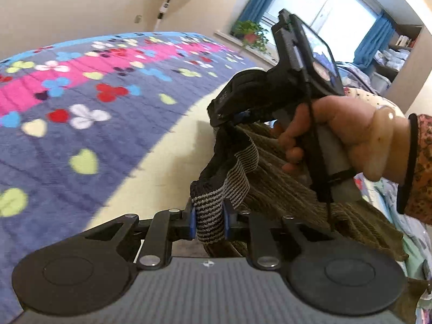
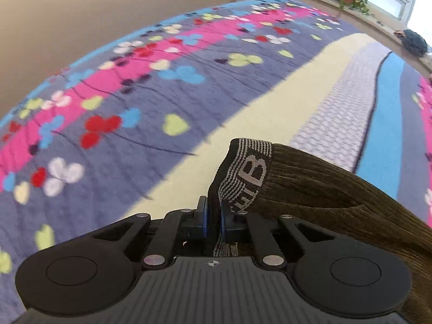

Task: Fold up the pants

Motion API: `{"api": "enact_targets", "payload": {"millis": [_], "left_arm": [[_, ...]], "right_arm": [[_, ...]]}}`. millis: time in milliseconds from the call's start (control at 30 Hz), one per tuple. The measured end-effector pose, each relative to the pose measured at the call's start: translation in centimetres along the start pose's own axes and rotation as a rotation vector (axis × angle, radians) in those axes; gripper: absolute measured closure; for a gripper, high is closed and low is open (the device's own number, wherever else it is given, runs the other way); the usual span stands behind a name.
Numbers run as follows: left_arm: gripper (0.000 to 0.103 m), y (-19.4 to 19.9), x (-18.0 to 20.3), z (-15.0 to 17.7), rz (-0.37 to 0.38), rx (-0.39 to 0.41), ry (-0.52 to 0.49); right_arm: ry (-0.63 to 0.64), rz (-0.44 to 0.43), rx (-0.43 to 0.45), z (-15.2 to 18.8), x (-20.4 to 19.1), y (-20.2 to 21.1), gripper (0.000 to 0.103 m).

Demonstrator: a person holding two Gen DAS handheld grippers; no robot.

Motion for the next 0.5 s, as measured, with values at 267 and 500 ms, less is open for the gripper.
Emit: {"api": "enact_targets", "payload": {"millis": [267,500], "left_arm": [[0.076,0.1,-2.1,1.4,-0.062,-0.043,-0.059],[0.013,2.2,-2.3,1.0,-0.192,0.024,-0.09]], "right_arm": [[-0.124,-0.076,0.017,1.5,-2.2,-0.9,0.062],[-0.319,-0.171,0.211,4.6,4.0,12.5,0.021]]}}
Point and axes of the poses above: each gripper's, at about its wrist camera, not at the fingertips, and y roughly against the way its jaws point, x to its right, z to its underside, the point moved 5 cm from there along -y, roughly the way its jaws point, and after that the axes turned 11 degrees about x, right-handed, at the moved point
